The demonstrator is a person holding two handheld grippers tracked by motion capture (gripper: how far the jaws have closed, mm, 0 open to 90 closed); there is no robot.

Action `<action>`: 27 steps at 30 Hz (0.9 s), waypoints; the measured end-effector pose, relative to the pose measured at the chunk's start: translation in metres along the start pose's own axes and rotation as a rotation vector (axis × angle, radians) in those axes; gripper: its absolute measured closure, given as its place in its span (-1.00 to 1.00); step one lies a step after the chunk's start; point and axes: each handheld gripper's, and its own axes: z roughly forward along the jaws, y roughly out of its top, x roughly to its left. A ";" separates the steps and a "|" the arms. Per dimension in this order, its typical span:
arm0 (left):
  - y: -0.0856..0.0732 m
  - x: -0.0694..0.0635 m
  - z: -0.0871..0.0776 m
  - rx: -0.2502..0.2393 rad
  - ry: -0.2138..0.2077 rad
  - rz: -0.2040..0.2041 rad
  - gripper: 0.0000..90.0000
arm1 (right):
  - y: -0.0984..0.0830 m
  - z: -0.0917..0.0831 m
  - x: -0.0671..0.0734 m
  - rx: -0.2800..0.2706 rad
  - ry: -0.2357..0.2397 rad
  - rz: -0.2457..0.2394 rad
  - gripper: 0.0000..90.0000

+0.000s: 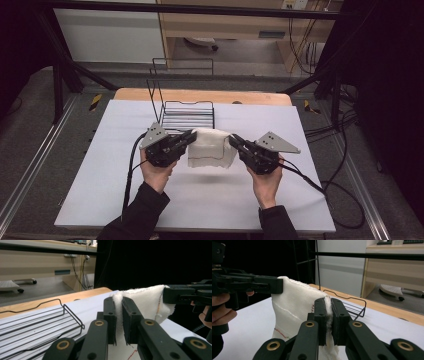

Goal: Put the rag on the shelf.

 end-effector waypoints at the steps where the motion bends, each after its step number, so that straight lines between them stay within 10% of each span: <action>1: 0.002 0.000 -0.001 -0.004 0.001 0.001 0.81 | 0.002 0.000 0.000 -0.004 0.001 -0.003 0.87; 27: 0.046 0.008 -0.017 -0.101 0.032 0.022 0.81 | 0.048 0.011 0.011 -0.113 -0.006 -0.025 0.87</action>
